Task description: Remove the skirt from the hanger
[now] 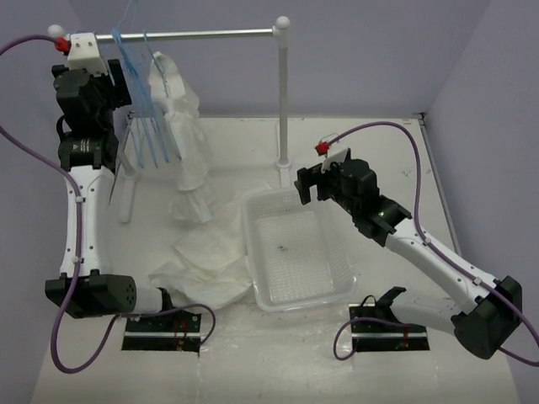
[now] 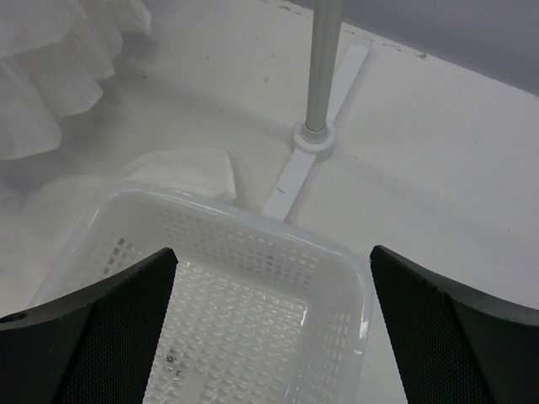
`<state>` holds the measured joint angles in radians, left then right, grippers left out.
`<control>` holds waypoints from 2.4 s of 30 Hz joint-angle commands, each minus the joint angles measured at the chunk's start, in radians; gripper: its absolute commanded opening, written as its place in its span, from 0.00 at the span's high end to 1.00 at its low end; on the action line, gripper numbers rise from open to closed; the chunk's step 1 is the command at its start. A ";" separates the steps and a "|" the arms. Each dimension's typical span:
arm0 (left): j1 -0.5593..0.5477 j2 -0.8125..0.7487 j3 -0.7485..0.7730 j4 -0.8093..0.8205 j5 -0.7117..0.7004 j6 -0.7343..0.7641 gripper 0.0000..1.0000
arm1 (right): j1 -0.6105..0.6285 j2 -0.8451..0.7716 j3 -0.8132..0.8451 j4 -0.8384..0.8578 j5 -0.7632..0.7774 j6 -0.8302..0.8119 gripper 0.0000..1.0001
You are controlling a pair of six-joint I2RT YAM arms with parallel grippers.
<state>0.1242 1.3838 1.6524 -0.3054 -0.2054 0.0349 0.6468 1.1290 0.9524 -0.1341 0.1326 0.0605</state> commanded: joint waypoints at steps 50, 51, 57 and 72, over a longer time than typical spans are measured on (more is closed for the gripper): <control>0.005 -0.054 0.012 -0.192 0.239 -0.099 0.41 | -0.004 -0.015 0.023 -0.052 0.078 0.012 0.01; 0.005 -0.051 0.015 -0.192 0.250 -0.101 0.41 | -0.004 -0.015 0.025 -0.053 0.078 0.012 0.01; 0.005 -0.045 0.029 -0.196 0.222 -0.116 0.70 | -0.004 -0.006 0.025 -0.053 0.085 0.007 0.01; 0.005 -0.118 0.055 -0.169 0.218 -0.128 1.00 | -0.004 0.003 0.031 -0.053 0.091 0.004 0.01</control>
<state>0.1238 1.3106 1.6547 -0.5190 0.0143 -0.0883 0.6468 1.1259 0.9516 -0.2035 0.1944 0.0837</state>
